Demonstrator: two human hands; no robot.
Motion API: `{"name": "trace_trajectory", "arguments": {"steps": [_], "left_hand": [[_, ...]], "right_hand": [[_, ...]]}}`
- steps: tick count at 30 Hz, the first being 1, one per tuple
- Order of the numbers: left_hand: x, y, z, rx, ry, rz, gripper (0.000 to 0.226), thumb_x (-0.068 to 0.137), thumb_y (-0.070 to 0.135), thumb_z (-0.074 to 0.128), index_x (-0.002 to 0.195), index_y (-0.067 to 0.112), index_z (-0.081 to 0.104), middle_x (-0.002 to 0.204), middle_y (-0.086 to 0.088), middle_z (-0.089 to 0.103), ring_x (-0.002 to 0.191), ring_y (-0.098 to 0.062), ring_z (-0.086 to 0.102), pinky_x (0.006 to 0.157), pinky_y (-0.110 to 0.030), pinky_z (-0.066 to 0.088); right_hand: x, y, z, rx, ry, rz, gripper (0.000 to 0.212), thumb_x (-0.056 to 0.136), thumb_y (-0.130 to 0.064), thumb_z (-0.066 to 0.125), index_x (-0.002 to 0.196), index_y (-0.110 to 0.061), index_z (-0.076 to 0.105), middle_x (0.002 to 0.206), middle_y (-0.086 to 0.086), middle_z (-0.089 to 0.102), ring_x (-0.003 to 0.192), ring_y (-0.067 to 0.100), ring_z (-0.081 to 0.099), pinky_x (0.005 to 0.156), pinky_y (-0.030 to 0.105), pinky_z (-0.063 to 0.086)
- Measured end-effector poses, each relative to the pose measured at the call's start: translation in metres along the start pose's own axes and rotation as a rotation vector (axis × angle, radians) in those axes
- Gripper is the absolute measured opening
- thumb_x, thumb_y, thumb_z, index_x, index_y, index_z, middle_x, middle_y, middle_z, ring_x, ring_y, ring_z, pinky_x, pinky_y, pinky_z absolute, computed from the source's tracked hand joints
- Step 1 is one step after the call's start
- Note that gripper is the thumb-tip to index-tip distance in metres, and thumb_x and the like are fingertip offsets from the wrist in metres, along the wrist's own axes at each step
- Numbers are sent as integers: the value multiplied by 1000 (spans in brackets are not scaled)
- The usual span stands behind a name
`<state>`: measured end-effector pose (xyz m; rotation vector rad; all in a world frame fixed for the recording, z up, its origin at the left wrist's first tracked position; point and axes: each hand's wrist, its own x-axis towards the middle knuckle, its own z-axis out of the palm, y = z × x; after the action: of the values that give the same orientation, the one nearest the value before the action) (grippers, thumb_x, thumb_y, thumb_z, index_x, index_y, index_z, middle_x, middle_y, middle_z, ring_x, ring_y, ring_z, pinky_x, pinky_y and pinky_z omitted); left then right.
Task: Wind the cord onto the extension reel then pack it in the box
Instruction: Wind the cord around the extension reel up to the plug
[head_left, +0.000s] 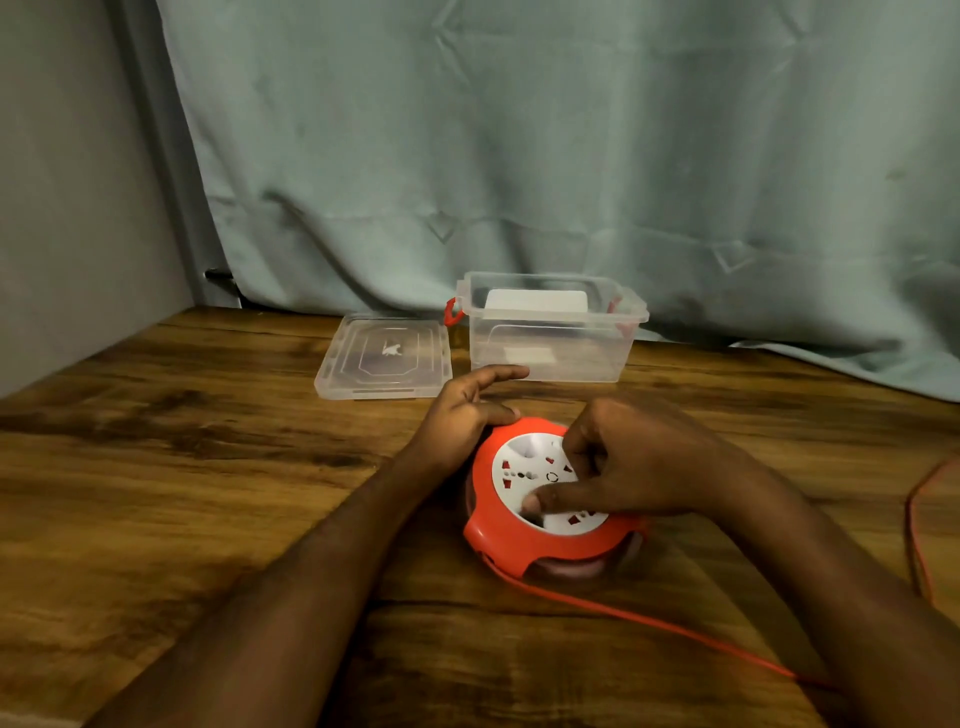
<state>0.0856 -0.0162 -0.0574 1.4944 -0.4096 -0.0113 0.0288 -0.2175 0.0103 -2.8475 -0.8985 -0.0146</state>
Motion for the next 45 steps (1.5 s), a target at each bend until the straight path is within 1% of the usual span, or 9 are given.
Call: {"name": "trace_trajectory", "arguments": {"steps": [4,8,11,17,22,31,36,41,45], "left_hand": [[1,-1,0,-5,-15,-3,48,89,-14,51,131,9,58,64,-5,64,52,-16,57,54,-26,48],[0,0,2,53,-94,38,48,87,-6,57,132,11,57,64,-5,66,54,-21,57,55,-29,47],[0,0,2,44,-124,31,53,82,5,61,134,15,56,66,-11,65,57,-26,58,60,-34,48],[-2,0,1,62,-181,37,57,84,6,60,139,17,51,82,-32,65,62,-26,66,62,-35,54],[-4,3,0,14,-165,46,57,85,-2,60,138,16,52,74,-20,69,58,-25,67,56,-31,55],[-1,2,-2,6,-69,26,54,87,-15,55,135,9,54,66,-6,71,51,-12,62,54,-23,50],[0,1,-1,9,-22,22,51,86,-15,54,132,8,56,66,-6,71,53,-14,62,56,-25,51],[0,-1,-1,11,-12,14,48,88,-10,56,128,15,60,83,-32,65,71,-33,58,66,-35,51],[1,-3,-2,37,-26,1,48,90,-8,56,131,16,58,70,-10,71,63,-29,62,63,-34,54]], "right_hand": [[-1,15,-7,77,-23,-27,12,82,-38,78,83,-32,67,75,-8,65,67,7,60,58,33,50],[-1,21,-9,116,-87,-43,35,81,-25,80,105,-44,62,104,-19,59,89,1,57,65,21,48],[1,22,-7,149,-121,-81,60,78,-25,80,122,-61,59,124,-18,58,108,7,60,80,32,59],[-2,20,-8,135,-190,-69,66,79,-35,80,127,-70,52,123,-18,51,111,10,55,87,38,59],[-2,19,-7,178,-172,-68,63,73,-43,84,125,-64,56,132,-18,54,117,10,57,89,38,59],[-6,4,-9,-19,-39,-20,55,57,-73,83,97,-37,71,99,-19,68,86,2,61,69,31,56],[-4,-3,-7,-125,26,7,59,54,-82,77,73,-28,68,75,-17,63,72,5,57,58,28,44],[-2,-9,-2,-166,42,-24,61,64,-81,73,57,-23,55,60,-12,54,61,3,49,55,23,29],[0,-13,3,-160,57,-50,59,70,-82,67,58,-27,50,65,-12,57,67,7,54,56,18,29]]}}
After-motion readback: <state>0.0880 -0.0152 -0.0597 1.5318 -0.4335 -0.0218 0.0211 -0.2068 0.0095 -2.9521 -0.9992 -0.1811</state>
